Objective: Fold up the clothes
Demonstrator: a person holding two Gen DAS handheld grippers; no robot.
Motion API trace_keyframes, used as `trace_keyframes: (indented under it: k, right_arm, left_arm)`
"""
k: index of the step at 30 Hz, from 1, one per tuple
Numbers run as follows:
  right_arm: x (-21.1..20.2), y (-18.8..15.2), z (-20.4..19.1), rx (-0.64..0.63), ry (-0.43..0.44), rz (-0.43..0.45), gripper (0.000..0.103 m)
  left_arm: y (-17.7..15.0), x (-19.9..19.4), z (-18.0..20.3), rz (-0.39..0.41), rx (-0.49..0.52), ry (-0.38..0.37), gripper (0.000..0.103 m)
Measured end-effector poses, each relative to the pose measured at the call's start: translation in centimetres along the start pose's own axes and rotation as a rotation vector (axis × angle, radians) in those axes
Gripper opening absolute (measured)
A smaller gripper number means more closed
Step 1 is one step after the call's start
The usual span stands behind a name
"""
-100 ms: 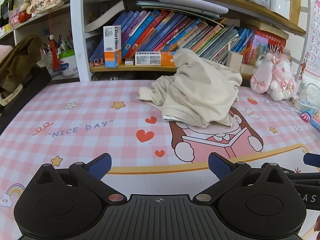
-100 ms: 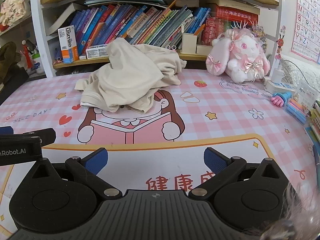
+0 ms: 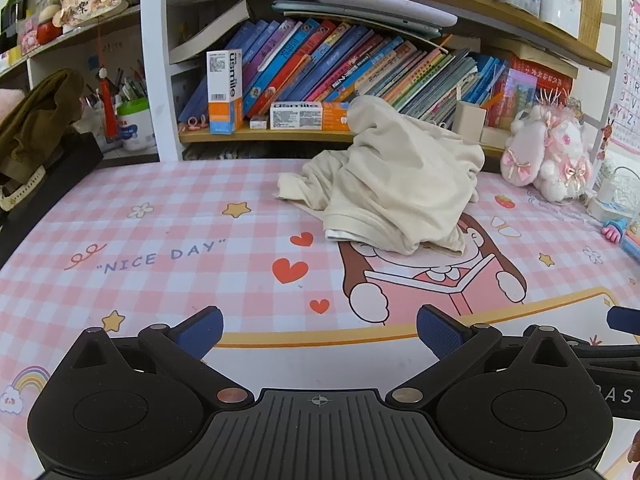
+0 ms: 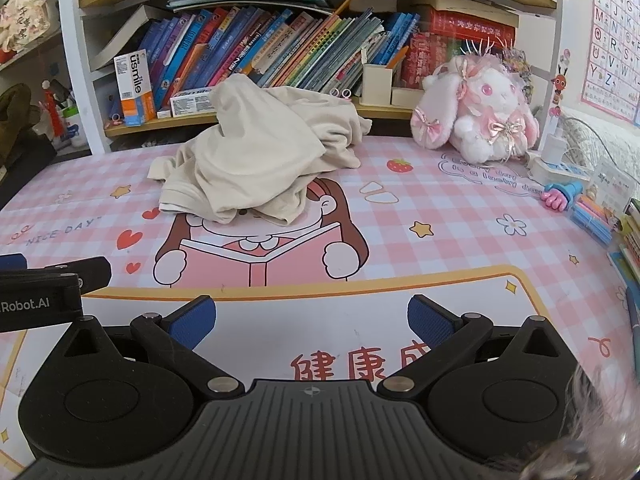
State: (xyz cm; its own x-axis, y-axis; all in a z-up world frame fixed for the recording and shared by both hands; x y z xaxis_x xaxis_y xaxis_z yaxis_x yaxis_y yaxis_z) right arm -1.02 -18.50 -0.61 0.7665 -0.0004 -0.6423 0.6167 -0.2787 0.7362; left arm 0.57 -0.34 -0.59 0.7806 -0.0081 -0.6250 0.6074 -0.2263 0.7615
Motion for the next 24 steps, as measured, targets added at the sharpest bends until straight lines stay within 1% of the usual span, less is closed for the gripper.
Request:
trace_keyframes:
  k: [5, 10, 24]
  right_arm:
    - [-0.05, -0.02, 0.06, 0.0, 0.002, -0.002, 0.103]
    - [-0.09, -0.03, 0.11, -0.001, 0.004, -0.004, 0.103]
    - [-0.07, -0.1, 0.12, 0.005, -0.004, -0.011, 0.103]
  left_arm:
    - [-0.04, -0.28, 0.5, 0.005, -0.001, 0.016, 0.103]
    - [0.03, 0.16, -0.35, -0.015, -0.007, -0.009, 0.103]
    - [-0.11, 0.48, -0.24, -0.038, -0.003, -0.012, 0.103]
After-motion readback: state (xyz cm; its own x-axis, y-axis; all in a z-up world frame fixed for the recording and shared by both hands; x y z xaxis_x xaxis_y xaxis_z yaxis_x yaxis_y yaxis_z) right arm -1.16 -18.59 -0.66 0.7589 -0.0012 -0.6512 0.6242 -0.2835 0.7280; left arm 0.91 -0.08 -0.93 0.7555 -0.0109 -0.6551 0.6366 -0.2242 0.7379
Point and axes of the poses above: each gripper's, at about its wrist camera, not at the fingertips, and x roughly the way its jaws point, z to its right, y to its top, the point moved 1 cm from there along x, roughly the way its jaws point, and after that the axes turned 14 degrees about x, right-handed, at the moved point
